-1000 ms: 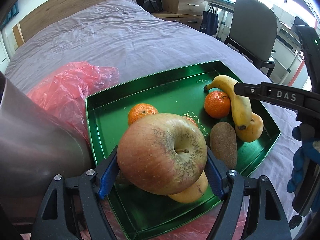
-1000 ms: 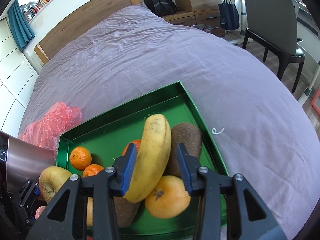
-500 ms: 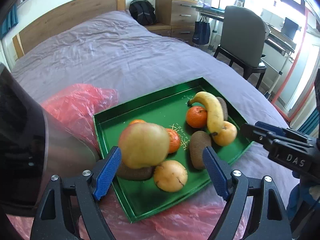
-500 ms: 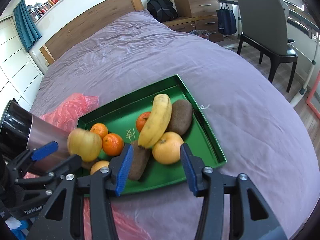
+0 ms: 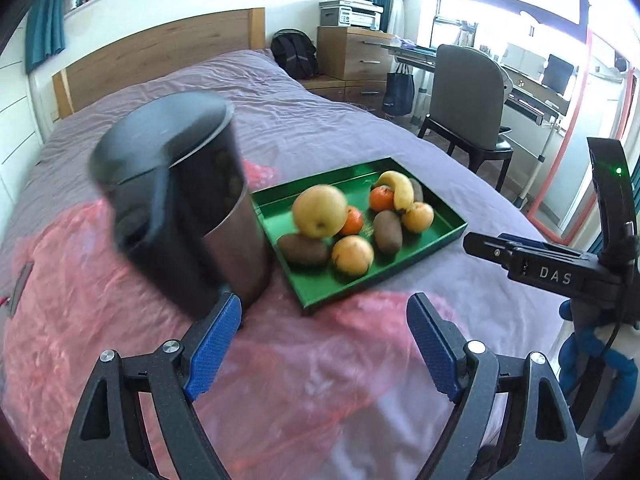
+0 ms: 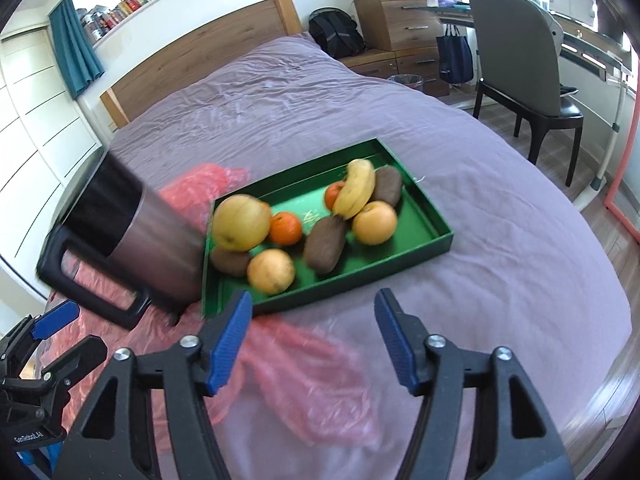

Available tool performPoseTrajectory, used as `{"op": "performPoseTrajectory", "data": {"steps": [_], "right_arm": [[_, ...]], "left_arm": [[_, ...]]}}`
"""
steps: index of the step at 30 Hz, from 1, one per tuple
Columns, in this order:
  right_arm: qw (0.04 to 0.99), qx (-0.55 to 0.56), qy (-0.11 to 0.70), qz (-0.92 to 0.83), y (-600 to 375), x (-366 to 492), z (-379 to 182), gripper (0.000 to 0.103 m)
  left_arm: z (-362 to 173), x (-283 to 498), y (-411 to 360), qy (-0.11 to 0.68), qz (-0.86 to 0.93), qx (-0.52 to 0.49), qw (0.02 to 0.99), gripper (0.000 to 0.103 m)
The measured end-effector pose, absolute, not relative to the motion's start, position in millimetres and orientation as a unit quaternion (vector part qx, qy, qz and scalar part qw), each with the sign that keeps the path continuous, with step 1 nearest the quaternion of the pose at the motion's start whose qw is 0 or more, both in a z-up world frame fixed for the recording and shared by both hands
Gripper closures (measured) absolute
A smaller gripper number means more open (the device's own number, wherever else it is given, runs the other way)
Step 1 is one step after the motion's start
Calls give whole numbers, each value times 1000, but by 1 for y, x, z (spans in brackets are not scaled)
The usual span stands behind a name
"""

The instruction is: Organize fruits

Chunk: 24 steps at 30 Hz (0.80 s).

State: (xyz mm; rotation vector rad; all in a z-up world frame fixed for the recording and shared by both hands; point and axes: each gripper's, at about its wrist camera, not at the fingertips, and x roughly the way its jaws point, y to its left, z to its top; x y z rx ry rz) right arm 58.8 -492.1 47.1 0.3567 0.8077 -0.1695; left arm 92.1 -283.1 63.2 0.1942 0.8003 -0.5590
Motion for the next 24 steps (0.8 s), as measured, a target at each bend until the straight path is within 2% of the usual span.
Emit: {"op": "performPoseTrajectory", "data": {"steps": [6,24], "right_arm": [[904,155,394,-64,-436,32,42,0],[942,48,331,-12,-308,-16,23,0]], "left_arm": [[55,54,-227,383,-244,87,887,22],[27,-15,-107,363,-109,90,921,21]]}}
